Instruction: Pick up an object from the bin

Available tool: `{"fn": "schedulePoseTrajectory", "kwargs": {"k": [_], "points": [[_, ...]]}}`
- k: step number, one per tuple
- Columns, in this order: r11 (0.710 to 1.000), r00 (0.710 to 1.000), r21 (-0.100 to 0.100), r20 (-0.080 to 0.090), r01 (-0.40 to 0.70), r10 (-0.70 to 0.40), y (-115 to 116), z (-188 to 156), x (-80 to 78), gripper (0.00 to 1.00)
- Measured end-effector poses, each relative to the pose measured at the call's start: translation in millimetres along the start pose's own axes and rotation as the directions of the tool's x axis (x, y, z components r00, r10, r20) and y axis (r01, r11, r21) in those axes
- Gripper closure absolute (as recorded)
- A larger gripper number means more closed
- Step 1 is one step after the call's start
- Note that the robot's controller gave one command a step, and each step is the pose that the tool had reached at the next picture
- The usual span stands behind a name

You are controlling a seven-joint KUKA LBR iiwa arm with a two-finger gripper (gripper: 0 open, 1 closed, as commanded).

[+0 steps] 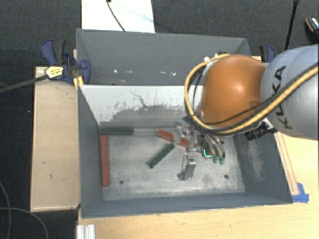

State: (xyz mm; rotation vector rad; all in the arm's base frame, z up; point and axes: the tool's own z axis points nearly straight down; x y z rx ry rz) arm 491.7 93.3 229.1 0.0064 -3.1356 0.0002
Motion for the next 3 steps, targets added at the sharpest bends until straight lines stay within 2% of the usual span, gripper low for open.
{"fn": "schedulePoseTrajectory", "kwargs": {"k": [1,2,3], "points": [[0.940,0.940,0.001,0.002,0.342,-0.342,-38,122,-45.4,0.00],[0.879,0.879,0.002,0.010,0.476,-0.476,-2,158,-73.8,0.00],[0.883,0.883,0.003,0.010,0.470,-0.470,-3,157,-74.2,1.00]]}}
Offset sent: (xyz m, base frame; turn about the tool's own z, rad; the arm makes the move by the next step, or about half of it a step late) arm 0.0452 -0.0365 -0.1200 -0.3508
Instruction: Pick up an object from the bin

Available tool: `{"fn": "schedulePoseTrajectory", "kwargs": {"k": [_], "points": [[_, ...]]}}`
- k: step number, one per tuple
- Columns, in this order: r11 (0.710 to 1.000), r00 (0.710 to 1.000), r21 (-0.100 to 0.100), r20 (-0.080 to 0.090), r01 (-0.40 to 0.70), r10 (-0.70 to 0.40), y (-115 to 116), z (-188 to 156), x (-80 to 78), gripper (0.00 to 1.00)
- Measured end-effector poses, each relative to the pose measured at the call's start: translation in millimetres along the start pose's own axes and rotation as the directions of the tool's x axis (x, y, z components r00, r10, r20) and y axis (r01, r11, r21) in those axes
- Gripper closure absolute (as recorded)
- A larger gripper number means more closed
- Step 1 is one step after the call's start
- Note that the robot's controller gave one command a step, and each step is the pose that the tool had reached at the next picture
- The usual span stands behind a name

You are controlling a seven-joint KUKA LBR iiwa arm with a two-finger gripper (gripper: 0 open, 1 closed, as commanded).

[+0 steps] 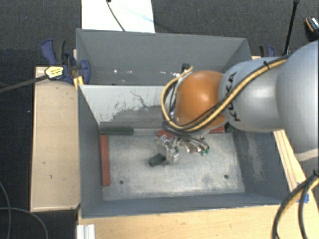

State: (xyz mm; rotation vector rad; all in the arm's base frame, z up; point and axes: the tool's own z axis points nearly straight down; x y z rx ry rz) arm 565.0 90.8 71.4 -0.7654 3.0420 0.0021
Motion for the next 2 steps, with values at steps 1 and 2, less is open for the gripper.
{"fn": "schedulePoseTrajectory", "kwargs": {"k": [1,2], "points": [[0.982,0.982,0.002,0.004,0.189,-0.189,50,-121,19.6,1.00],[0.854,0.854,0.004,0.003,0.521,-0.521,44,-188,-2.6,1.00]]}}
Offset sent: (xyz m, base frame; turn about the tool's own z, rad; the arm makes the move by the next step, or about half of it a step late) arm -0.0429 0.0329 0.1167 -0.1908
